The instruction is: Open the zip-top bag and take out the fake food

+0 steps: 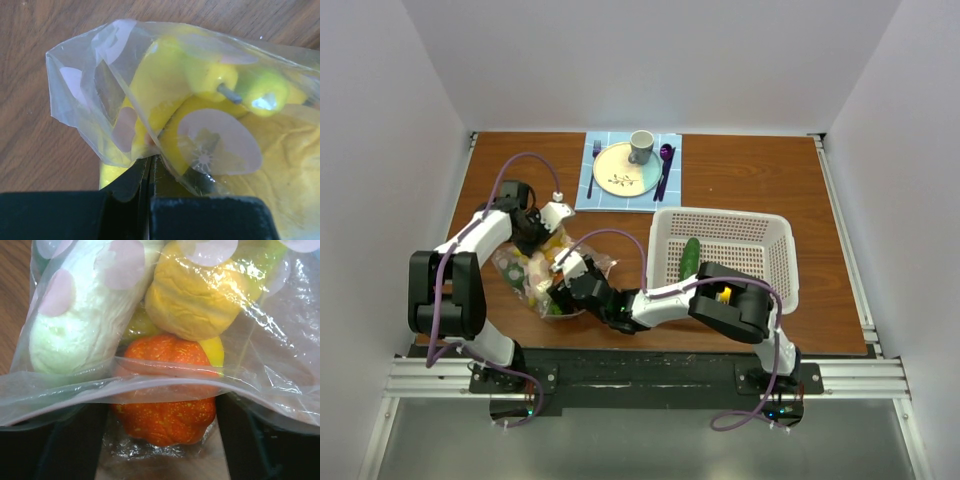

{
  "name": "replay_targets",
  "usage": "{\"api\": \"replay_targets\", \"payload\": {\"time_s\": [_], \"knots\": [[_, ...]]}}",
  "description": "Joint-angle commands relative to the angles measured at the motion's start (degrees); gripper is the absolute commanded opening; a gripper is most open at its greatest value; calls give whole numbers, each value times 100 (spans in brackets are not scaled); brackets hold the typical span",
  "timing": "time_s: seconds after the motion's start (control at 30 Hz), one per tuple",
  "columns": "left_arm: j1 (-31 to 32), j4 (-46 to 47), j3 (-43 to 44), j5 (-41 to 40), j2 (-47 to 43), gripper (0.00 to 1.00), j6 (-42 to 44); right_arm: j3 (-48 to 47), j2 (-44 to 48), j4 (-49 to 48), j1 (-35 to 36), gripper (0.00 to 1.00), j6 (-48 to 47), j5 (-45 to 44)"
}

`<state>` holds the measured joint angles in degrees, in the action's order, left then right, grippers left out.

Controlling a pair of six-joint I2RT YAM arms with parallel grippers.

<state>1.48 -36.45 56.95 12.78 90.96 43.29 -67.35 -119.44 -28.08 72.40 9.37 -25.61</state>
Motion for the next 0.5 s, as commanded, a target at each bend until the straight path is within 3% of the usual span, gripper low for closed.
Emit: {"api": "replay_targets", "payload": {"time_s": [0.0,0.17,0.47], "knots": [[72,-30,-246,-152,18,0,66,520,350,-295,-16,57,337,240],[-76,278,-141,-442,124,0,-100,1196,1263,-269,-7,40,505,240],[-657,683,571,-952,414,0,-400,1935,2871,863,108,30,891,583]]}}
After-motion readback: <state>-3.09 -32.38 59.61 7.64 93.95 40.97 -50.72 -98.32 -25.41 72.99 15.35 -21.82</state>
